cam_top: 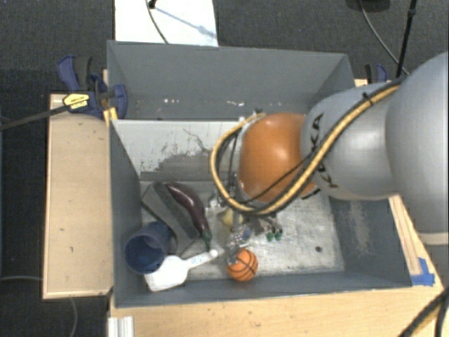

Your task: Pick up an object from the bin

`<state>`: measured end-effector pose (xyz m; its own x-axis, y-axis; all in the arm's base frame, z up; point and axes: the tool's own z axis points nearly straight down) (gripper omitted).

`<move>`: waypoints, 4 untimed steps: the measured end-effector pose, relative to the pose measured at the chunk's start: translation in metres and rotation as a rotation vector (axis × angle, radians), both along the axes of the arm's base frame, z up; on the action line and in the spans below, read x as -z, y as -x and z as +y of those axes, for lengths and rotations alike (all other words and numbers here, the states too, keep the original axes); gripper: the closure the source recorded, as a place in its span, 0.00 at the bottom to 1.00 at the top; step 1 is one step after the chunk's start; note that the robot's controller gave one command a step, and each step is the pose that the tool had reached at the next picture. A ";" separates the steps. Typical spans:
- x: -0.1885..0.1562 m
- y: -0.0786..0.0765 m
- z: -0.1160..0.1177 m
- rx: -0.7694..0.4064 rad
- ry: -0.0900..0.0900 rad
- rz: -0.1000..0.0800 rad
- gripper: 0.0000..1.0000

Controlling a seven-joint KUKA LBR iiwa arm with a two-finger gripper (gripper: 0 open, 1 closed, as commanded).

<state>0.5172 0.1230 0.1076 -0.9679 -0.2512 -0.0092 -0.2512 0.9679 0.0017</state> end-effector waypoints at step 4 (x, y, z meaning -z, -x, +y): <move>0.034 0.030 0.063 -0.182 0.009 0.014 0.00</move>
Offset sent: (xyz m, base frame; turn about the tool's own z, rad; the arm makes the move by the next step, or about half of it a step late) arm -0.0187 0.0399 -0.0376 -0.0871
